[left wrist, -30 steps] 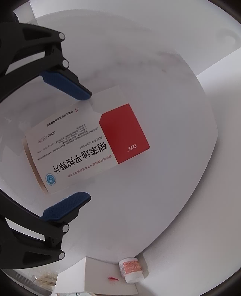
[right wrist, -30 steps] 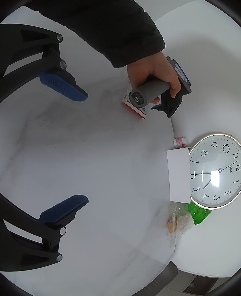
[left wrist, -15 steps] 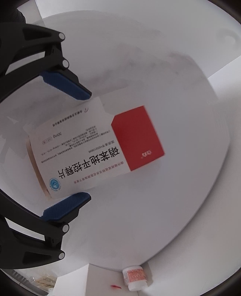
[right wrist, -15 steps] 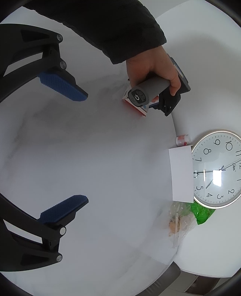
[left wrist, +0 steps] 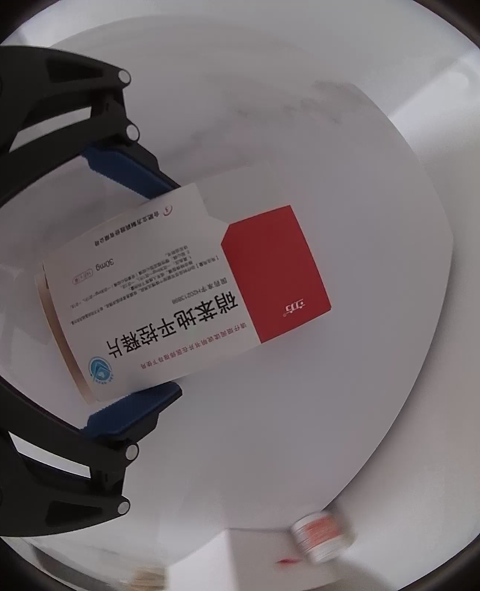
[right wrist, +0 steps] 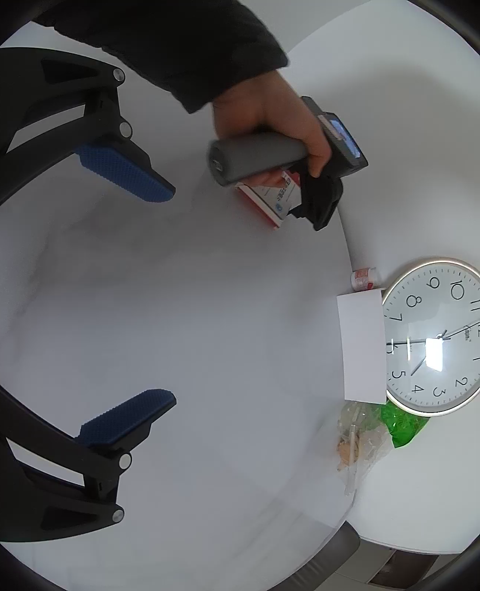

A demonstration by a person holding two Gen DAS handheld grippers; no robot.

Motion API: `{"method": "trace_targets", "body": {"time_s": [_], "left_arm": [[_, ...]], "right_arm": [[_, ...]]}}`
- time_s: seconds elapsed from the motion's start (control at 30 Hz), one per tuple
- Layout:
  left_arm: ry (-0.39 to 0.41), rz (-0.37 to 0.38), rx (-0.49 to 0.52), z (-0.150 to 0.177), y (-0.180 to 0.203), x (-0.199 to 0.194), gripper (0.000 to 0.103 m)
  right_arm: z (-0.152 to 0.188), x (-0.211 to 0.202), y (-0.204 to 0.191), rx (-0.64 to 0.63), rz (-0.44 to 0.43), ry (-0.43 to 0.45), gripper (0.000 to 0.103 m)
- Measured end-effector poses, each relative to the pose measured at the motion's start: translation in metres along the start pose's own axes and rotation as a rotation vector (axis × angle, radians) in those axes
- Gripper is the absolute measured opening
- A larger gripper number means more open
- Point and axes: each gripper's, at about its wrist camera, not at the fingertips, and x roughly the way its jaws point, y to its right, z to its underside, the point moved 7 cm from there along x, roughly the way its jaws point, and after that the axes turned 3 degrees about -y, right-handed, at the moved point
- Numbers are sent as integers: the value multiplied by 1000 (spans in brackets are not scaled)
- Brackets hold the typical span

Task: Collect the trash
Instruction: 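Carry the medicine box over the wastebasket and open the left tool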

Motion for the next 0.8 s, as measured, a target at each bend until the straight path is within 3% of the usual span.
{"method": "trace_targets", "body": {"time_s": [0.1,0.17,0.3,0.4,0.6,0.8], "left_arm": [[22,58,105,10,8,-6,92],[78,93,216,23,12,-18,92],[189,136,467,83,8,-53,92],[190,181,608,139,-5,-71,92],[188,265,836,252,-37,-108,92],[152,346,1041,400,-69,-137,92]], "right_arm": [[1,-6,-2,-7,7,9,100],[4,-13,-2,-7,16,17,100],[17,-26,-2,5,39,23,100],[38,-43,8,25,66,25,100],[116,-95,43,90,157,7,101],[231,-153,90,227,240,-41,100]]}}
